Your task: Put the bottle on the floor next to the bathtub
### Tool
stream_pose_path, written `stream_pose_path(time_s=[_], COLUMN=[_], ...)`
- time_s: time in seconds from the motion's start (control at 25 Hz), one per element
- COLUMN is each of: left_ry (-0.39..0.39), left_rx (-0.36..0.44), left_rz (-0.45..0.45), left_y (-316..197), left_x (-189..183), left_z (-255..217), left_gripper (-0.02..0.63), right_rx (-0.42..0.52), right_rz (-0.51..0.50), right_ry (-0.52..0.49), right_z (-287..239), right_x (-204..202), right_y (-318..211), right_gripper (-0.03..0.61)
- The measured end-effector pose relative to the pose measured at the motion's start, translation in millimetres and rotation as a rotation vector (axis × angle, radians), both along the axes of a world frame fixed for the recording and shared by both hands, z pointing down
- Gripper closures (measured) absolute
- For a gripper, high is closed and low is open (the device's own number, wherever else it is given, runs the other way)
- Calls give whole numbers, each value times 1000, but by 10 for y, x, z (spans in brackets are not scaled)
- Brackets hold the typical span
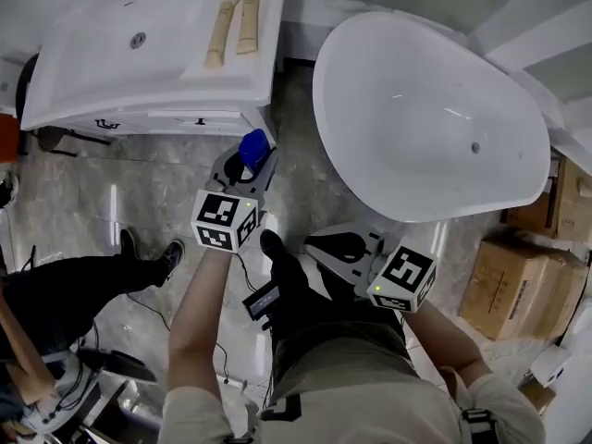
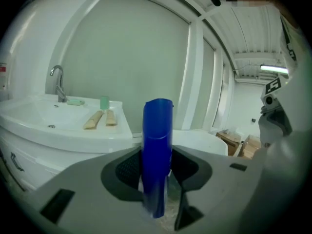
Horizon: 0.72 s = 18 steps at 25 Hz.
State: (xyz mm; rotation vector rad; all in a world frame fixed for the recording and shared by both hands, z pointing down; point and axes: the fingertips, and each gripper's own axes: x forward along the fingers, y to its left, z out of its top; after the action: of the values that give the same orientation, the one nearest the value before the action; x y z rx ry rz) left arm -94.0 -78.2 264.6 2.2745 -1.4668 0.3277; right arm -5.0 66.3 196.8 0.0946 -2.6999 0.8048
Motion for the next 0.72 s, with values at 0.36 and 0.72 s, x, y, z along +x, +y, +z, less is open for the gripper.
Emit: stream_pose_path(time_s=[0.36, 0.72], left_ry=[79, 81], left_rx=[-42, -97], left_rz=[142, 103], left_y=[-163, -381], left_x=[-195, -57], left_z=[852, 1880], left_gripper=[408, 407], right_rx=[-13, -28], right_rz=[131, 147], right_ry=[10, 6], right_z=[584, 1405], right_x=[-782, -725], right_y=[-145, -305], right_gripper=[549, 551])
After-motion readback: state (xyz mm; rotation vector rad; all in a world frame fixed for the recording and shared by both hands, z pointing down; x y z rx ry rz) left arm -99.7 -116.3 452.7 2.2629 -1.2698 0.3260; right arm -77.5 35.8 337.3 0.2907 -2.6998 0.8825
